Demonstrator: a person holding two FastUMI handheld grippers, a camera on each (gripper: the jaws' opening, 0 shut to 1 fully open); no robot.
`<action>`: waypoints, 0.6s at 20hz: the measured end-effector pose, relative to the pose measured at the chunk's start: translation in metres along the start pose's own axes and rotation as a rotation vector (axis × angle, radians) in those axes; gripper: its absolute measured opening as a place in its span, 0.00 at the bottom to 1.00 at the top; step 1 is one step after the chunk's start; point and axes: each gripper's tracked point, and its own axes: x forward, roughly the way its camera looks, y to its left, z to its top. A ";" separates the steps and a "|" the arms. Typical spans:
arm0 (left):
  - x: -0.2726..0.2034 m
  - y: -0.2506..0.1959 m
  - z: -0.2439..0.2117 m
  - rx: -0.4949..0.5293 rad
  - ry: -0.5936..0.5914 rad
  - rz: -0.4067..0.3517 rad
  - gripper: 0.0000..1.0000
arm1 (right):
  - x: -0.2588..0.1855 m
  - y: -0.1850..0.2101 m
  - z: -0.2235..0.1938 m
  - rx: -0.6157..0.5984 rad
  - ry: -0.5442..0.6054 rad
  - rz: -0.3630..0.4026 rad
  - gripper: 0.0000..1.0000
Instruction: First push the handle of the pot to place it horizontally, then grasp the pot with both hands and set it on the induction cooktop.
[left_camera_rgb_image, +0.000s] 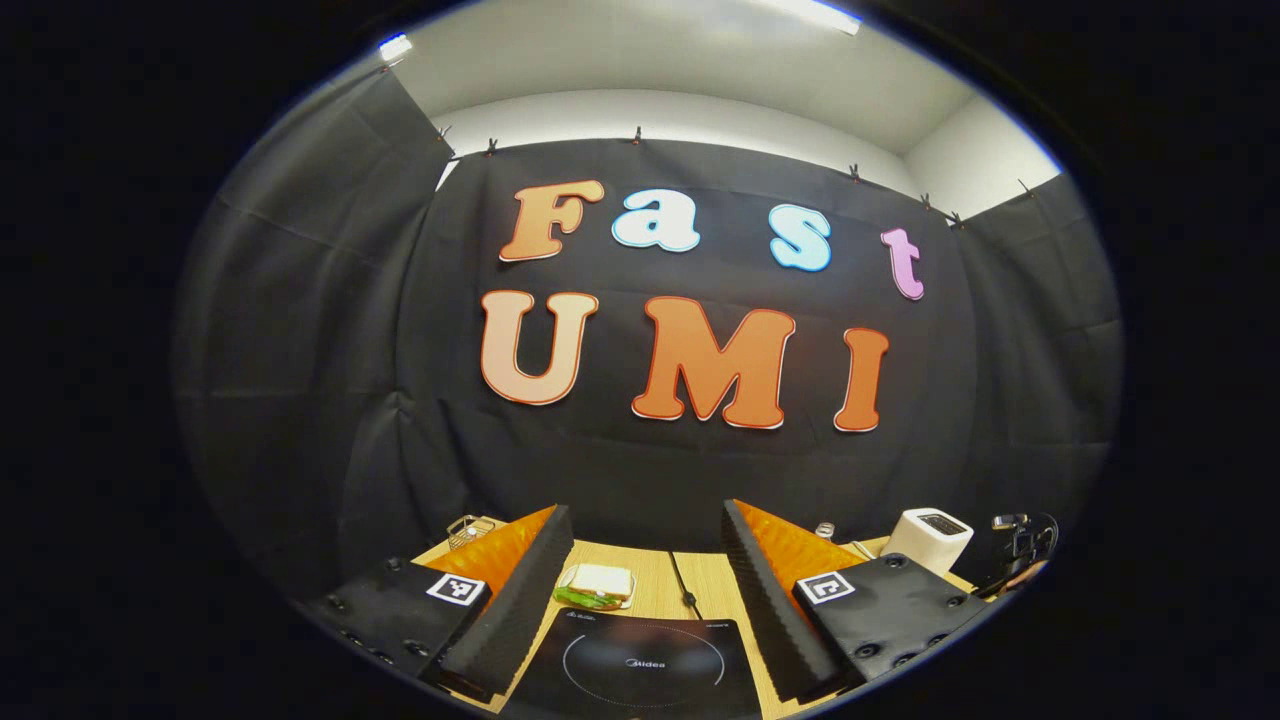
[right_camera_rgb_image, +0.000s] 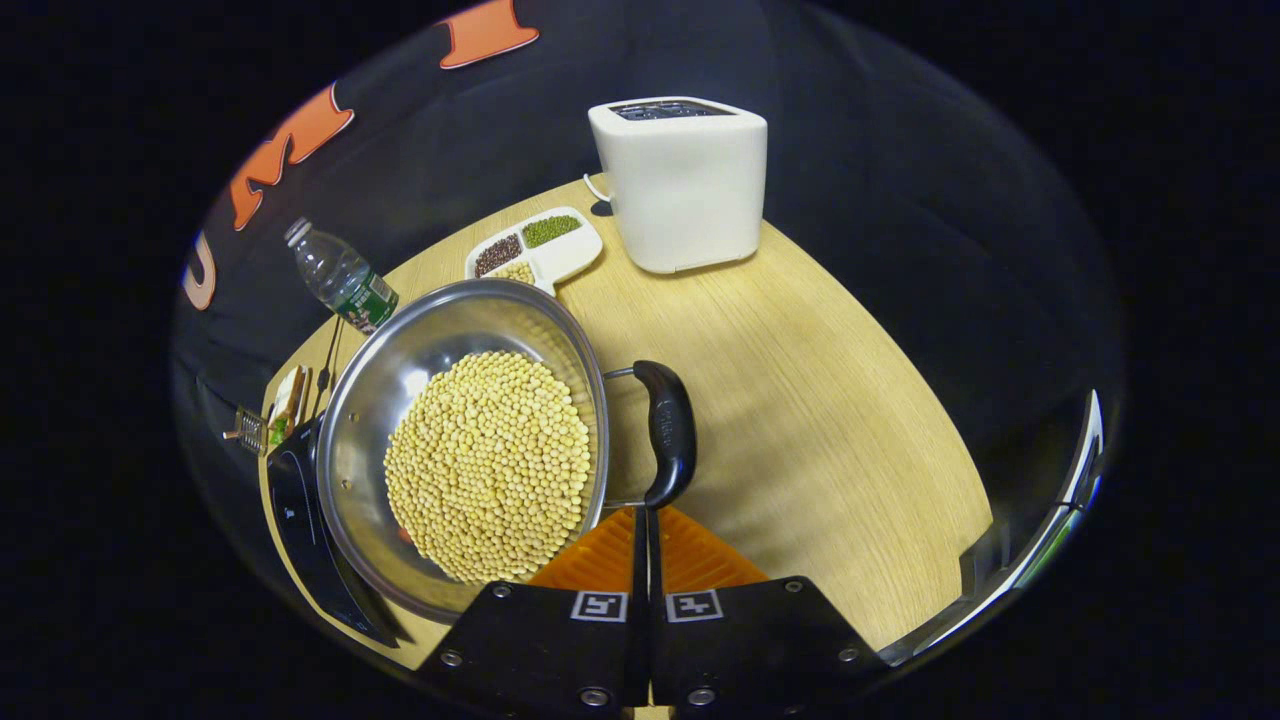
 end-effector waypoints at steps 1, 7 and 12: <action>0.000 -0.003 -0.004 0.004 0.008 -0.008 0.98 | 0.001 0.000 0.006 -0.001 -0.011 -0.005 0.00; 0.007 -0.033 -0.044 0.023 0.106 -0.076 0.98 | 0.011 0.003 0.023 -0.013 -0.044 -0.017 0.00; 0.010 -0.068 -0.085 0.027 0.217 -0.160 0.98 | 0.018 0.005 0.033 -0.008 -0.055 0.013 0.00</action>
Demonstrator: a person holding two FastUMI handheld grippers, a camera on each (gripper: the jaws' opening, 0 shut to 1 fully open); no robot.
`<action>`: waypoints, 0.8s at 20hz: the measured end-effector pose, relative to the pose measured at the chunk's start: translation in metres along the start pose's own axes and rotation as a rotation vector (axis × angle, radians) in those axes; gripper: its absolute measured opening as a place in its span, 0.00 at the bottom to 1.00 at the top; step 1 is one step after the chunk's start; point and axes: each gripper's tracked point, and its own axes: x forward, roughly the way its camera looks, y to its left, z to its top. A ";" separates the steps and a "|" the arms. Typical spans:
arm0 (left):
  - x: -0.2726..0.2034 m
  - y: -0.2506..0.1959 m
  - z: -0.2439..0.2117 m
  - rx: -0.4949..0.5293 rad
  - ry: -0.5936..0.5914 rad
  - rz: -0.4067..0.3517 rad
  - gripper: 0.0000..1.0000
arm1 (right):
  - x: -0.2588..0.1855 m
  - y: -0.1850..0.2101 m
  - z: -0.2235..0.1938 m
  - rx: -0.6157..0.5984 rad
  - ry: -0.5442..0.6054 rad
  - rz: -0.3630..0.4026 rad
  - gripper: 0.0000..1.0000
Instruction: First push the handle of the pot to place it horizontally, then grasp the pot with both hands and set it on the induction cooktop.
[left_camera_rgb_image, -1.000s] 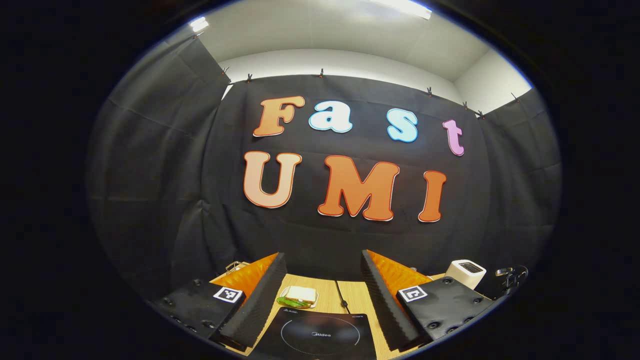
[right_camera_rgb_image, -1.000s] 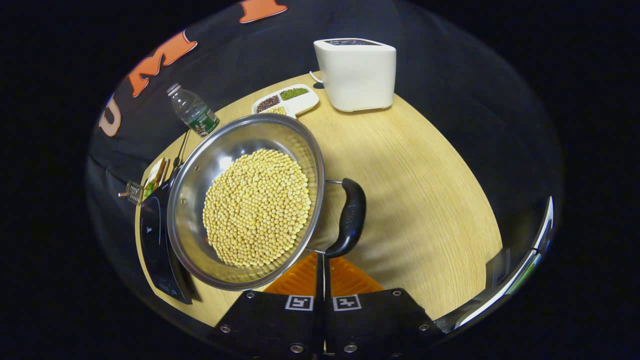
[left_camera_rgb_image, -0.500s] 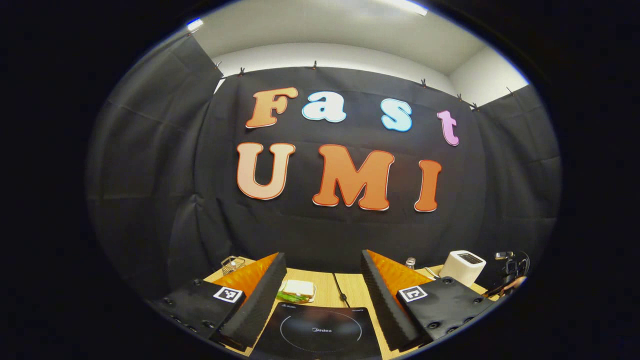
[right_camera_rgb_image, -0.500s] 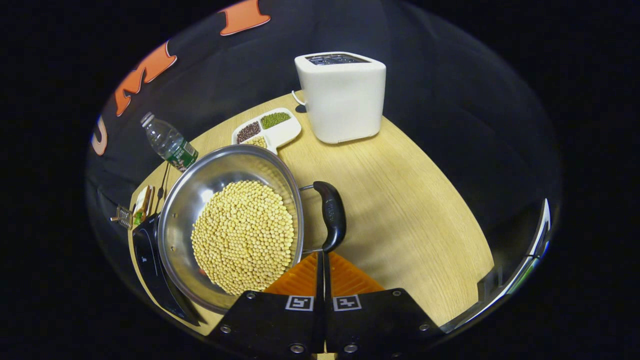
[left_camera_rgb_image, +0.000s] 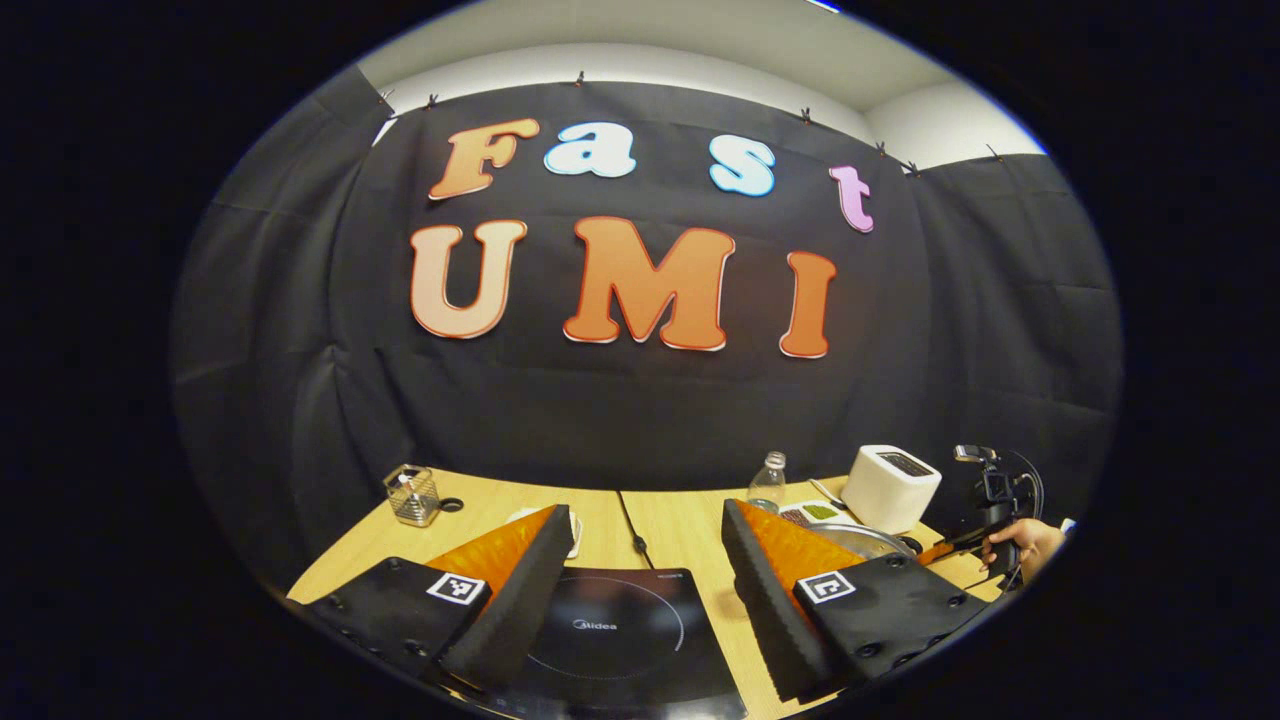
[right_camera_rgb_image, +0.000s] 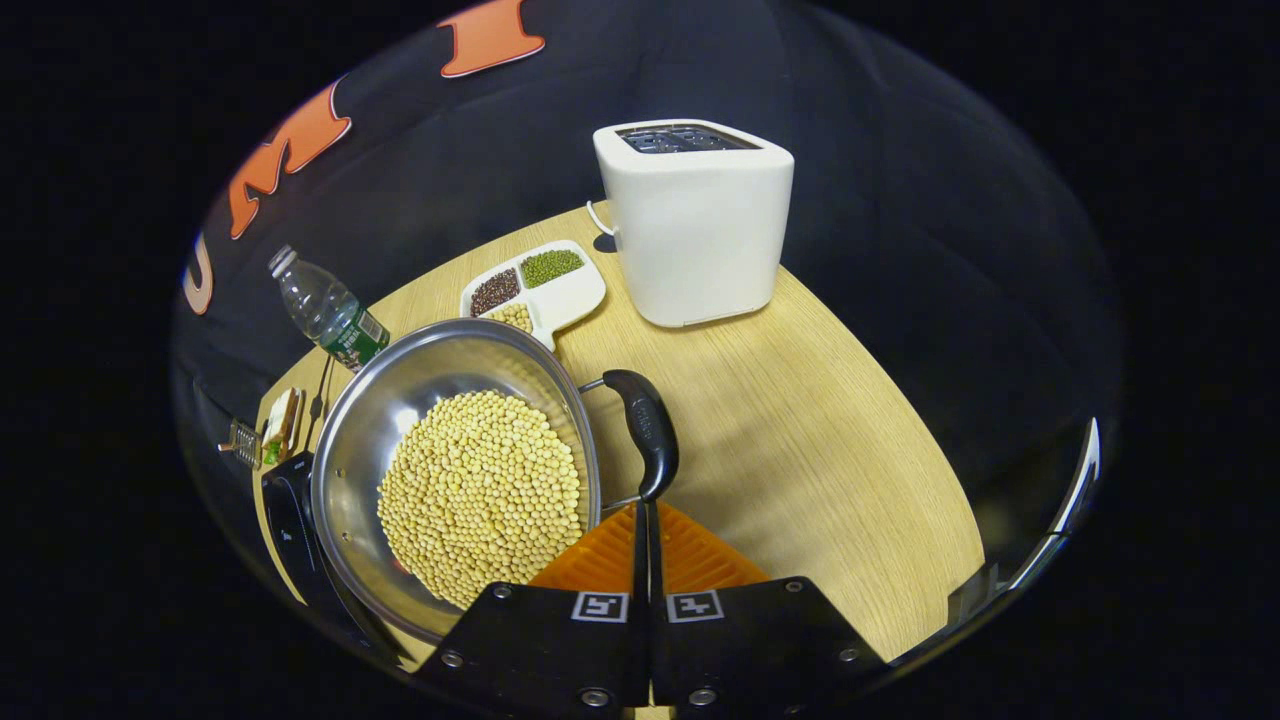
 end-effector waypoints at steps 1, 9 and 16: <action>0.004 -0.005 -0.006 0.001 0.018 -0.009 0.99 | 0.000 -0.001 0.002 0.005 0.002 0.005 0.00; 0.035 -0.046 -0.054 -0.002 0.147 -0.080 0.98 | -0.014 0.000 0.022 0.041 -0.040 0.083 0.00; 0.077 -0.099 -0.101 -0.051 0.334 -0.174 0.98 | -0.043 0.015 0.047 -0.008 -0.136 0.157 0.40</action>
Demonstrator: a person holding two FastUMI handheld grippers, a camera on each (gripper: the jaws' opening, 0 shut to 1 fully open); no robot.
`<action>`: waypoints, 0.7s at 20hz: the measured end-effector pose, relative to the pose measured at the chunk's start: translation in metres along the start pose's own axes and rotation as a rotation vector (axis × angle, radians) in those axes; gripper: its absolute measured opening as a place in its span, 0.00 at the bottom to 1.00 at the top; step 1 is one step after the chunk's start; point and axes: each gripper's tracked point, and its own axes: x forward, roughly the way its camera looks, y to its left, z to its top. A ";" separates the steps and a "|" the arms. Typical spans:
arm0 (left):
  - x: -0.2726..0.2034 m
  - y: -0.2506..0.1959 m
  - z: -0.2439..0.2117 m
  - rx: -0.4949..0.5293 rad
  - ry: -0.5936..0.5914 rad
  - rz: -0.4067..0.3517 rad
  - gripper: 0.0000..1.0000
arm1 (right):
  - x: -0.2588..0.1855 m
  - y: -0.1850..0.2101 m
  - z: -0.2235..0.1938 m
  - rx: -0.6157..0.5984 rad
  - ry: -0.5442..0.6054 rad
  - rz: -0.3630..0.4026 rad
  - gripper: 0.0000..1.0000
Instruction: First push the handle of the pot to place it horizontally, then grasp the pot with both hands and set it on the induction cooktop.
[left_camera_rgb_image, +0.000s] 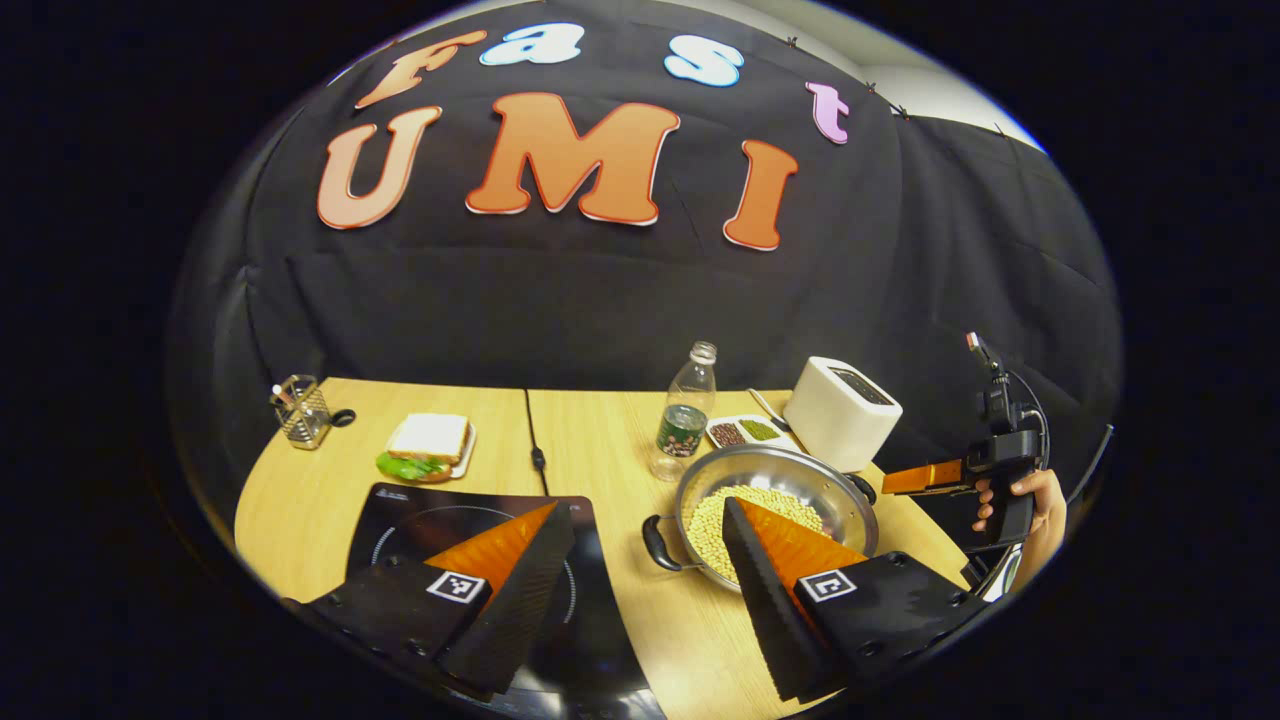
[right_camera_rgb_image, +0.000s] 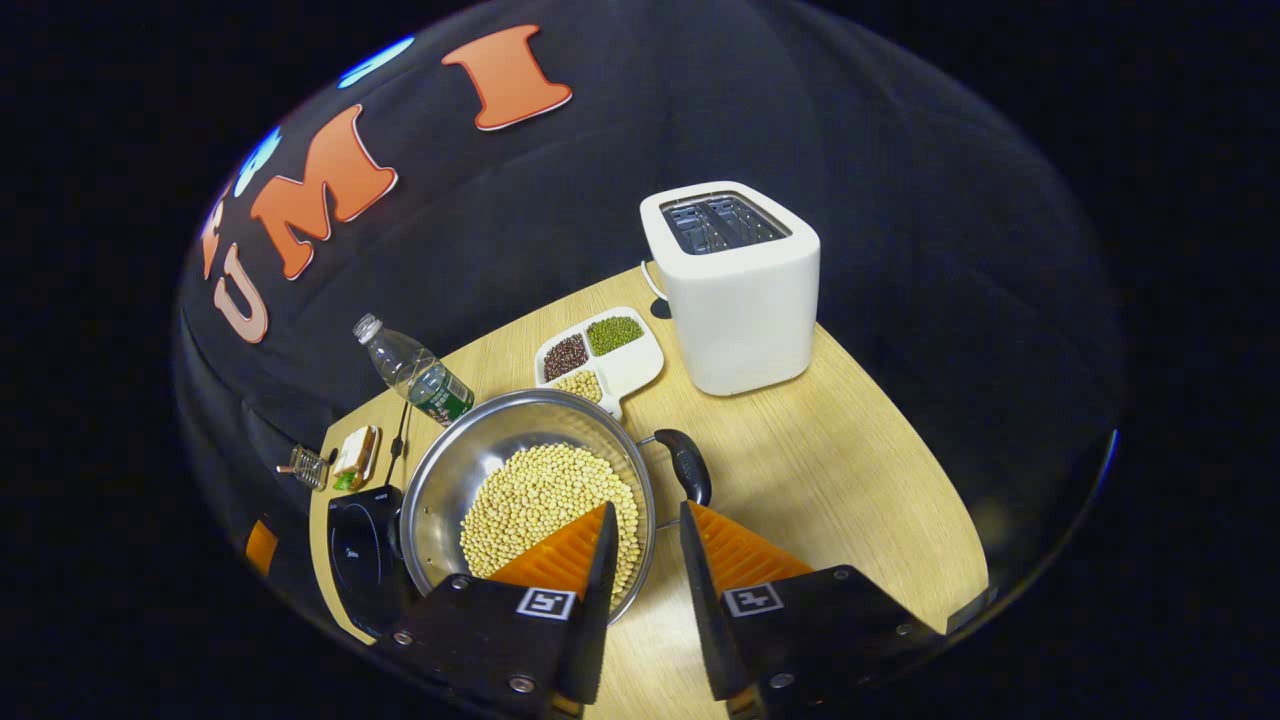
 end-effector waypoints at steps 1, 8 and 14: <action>0.009 -0.004 -0.004 -0.002 0.022 -0.007 0.98 | 0.003 0.000 0.000 -0.013 -0.003 -0.004 0.51; 0.080 -0.023 -0.061 -0.026 0.205 -0.002 0.99 | 0.022 0.003 0.000 -0.115 -0.012 -0.040 0.80; 0.132 -0.014 -0.104 -0.070 0.296 0.034 0.99 | 0.036 -0.001 -0.005 -0.248 -0.027 -0.097 0.84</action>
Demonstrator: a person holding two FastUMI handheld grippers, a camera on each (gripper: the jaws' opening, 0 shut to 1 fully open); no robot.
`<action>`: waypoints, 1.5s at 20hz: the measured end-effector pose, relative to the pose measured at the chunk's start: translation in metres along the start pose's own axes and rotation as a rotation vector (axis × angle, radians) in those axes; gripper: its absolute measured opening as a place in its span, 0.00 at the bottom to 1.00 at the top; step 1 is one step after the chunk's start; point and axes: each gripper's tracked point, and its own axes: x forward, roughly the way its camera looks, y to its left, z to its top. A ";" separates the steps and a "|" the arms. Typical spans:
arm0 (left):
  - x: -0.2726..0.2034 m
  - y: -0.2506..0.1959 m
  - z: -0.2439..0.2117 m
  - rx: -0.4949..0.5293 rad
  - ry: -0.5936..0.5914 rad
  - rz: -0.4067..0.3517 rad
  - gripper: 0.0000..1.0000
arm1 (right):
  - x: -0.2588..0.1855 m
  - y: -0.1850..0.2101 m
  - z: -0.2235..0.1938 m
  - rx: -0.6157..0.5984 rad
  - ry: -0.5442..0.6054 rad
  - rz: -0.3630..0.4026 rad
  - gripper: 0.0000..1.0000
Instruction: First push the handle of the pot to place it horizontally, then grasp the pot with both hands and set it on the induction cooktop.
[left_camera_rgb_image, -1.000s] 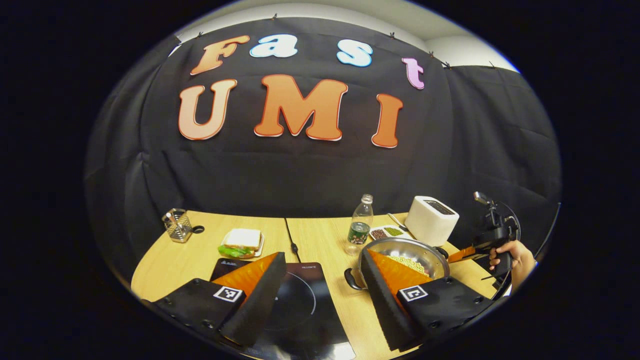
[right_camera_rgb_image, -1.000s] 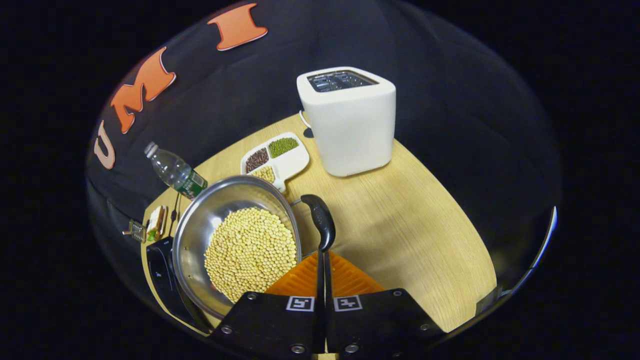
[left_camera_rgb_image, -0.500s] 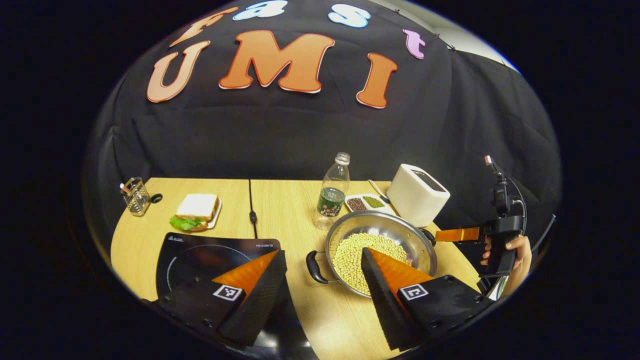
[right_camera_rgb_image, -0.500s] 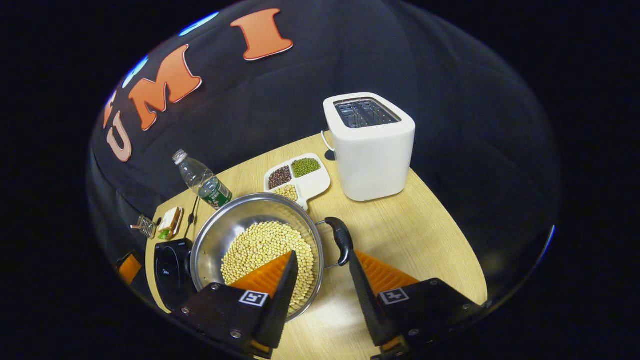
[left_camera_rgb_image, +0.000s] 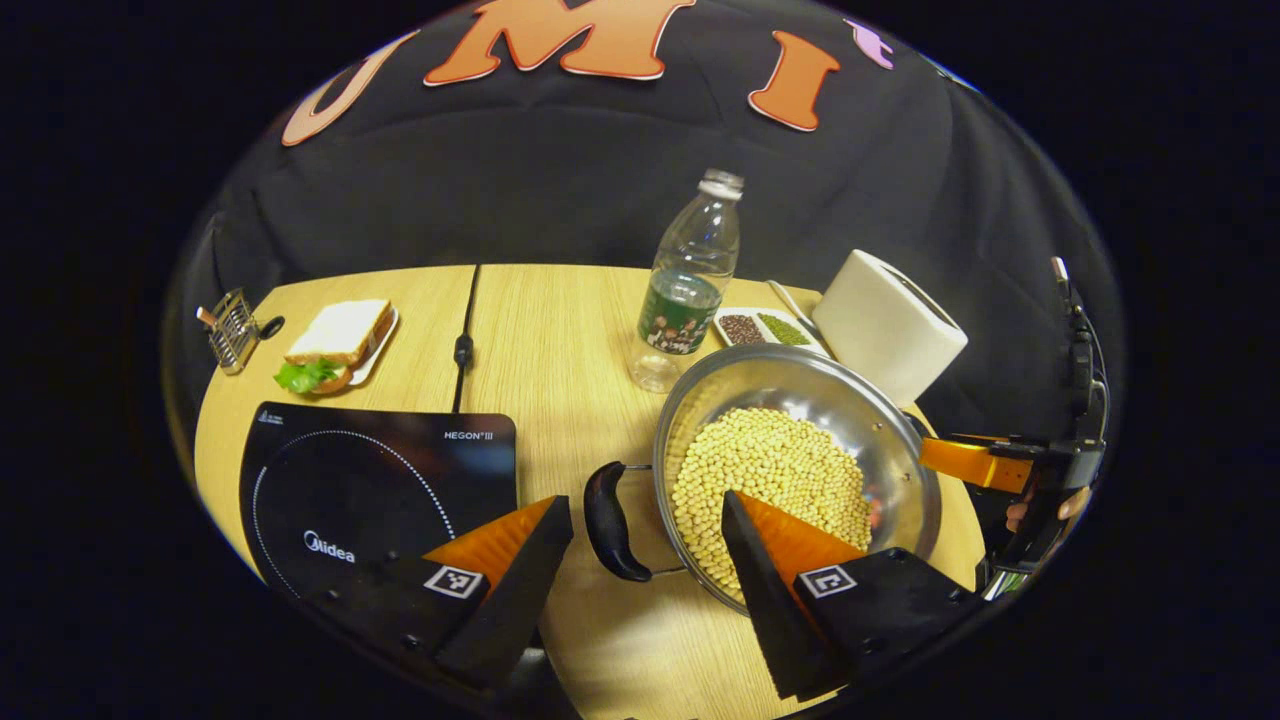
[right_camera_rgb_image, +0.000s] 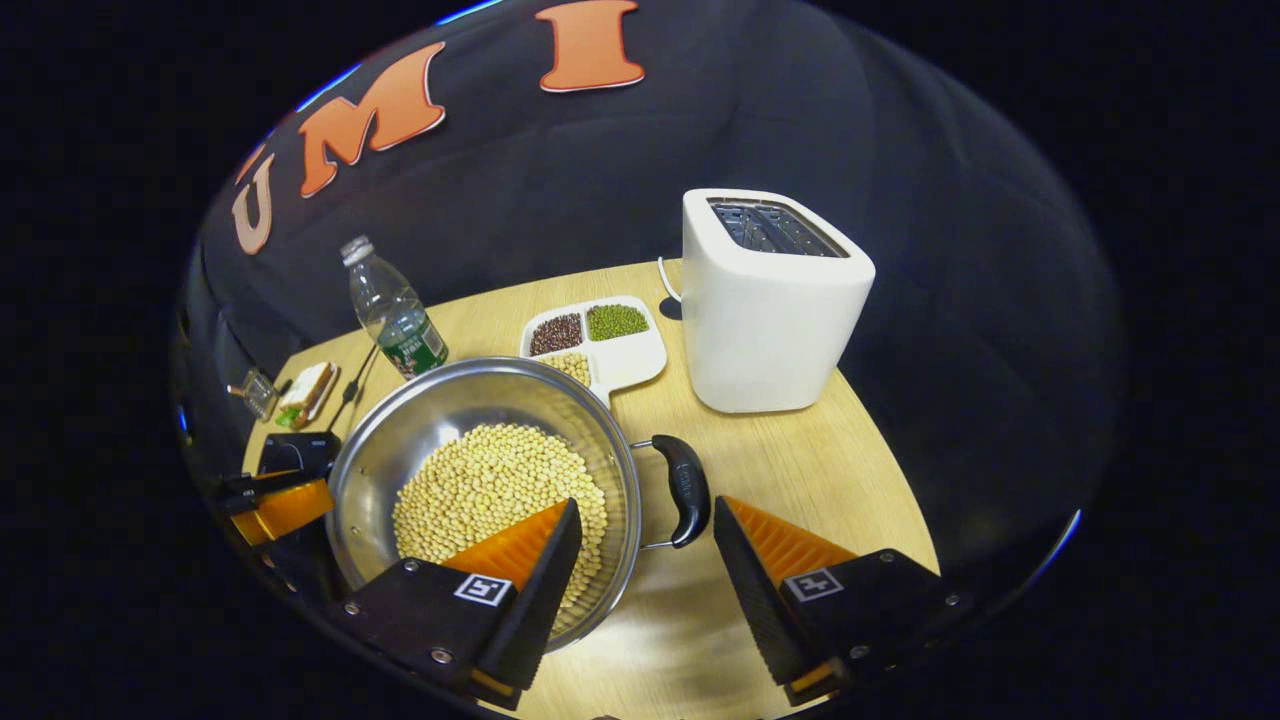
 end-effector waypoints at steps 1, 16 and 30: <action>0.004 0.000 -0.003 -0.002 0.004 0.002 0.98 | 0.003 0.001 0.000 -0.014 -0.004 -0.001 0.84; 0.063 0.011 -0.003 0.064 -0.092 0.133 0.91 | 0.044 0.003 -0.007 -0.137 -0.040 -0.100 0.89; 0.072 0.015 0.003 0.068 -0.163 0.162 0.77 | 0.042 0.002 -0.008 -0.166 -0.090 -0.115 0.71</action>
